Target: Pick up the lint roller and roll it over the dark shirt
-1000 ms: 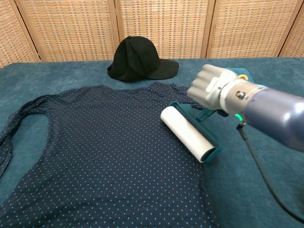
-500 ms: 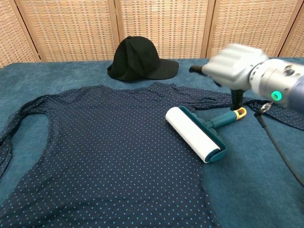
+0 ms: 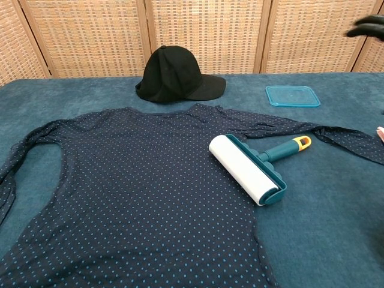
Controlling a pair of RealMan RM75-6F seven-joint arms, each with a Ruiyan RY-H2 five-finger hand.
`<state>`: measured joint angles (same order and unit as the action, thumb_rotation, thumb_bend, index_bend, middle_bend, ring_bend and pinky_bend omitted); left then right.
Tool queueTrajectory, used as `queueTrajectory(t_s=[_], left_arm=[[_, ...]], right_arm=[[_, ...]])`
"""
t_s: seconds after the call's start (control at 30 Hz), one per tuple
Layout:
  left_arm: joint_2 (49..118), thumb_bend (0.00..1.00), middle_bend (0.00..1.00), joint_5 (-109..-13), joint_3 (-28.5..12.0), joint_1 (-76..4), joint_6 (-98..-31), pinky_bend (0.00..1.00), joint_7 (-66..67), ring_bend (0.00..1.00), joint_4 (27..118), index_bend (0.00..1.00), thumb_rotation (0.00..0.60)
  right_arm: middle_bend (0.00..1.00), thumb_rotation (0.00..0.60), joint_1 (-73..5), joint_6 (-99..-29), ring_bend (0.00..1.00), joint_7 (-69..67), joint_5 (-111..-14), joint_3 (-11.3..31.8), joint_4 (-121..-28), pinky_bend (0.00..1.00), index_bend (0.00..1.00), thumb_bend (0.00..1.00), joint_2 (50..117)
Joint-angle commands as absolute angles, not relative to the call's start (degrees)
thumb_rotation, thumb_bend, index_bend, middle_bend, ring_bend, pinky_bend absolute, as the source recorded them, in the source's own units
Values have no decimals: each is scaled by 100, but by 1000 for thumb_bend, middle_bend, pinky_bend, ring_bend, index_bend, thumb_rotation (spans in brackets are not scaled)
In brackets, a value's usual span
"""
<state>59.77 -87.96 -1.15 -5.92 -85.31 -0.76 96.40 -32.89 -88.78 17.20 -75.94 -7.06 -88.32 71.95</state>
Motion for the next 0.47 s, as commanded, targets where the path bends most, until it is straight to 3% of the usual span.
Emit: queueTrajectory(t_s=[0.03,0.47], left_arm=[[6040,0,0,-8908,-111,-535,-8688,0,-4,0,9604,0,600],[6169,0,0,-9169,-77,-422,-8990,0,110,0,9531,0,600]], right_arm=[[0,600,-2549,-9289,0,877,-7532,-807,-8732,0,0,0,6937],[0,600,-1681,-9404,0,703,-7692,-625,-8933,0,0,0,6744]])
